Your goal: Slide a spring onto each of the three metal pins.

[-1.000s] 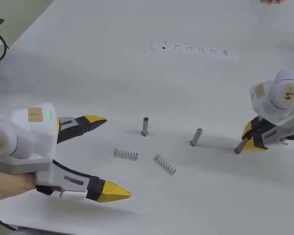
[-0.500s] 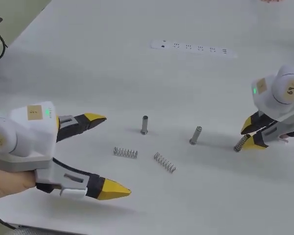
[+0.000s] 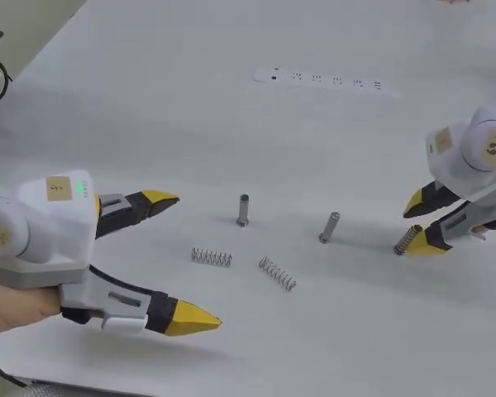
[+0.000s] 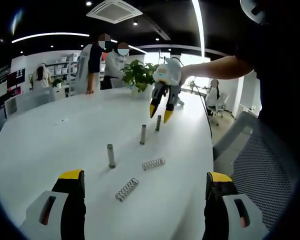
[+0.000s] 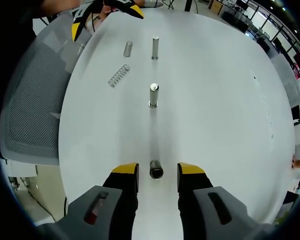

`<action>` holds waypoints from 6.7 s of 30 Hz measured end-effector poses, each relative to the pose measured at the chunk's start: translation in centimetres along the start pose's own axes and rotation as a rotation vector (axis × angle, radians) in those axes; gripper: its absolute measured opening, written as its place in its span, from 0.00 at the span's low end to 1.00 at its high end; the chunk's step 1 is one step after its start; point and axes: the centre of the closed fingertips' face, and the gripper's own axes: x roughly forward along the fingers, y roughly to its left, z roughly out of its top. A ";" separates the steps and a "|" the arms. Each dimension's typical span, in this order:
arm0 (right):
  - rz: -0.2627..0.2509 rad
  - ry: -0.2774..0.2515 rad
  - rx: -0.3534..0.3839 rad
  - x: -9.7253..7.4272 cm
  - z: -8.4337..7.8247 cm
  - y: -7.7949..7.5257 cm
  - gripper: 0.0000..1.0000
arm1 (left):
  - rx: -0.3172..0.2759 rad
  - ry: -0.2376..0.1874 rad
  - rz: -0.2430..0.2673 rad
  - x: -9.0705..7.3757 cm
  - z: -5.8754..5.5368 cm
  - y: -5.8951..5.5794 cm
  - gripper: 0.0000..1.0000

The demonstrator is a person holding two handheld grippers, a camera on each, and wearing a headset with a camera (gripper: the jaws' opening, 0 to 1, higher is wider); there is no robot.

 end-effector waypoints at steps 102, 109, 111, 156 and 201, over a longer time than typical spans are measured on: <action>-0.064 -0.410 0.336 -2.2 4.8 7.3 0.36 | 0.002 0.003 0.034 -0.7 0.3 1.0 0.98; -0.044 -0.402 0.317 -1.5 6.1 7.8 0.36 | 0.001 0.008 0.040 -0.8 0.1 1.0 0.98; -0.041 -0.407 0.313 -1.4 6.5 7.8 0.37 | -0.001 0.008 0.038 -0.8 0.1 0.9 0.98; 0.034 -0.338 0.219 3.4 14.1 7.6 0.27 | -0.007 0.004 0.050 -1.4 0.0 0.9 0.98; 0.025 -0.199 0.303 7.6 13.4 7.4 0.10 | -0.022 0.006 0.064 -1.9 -0.6 1.0 0.98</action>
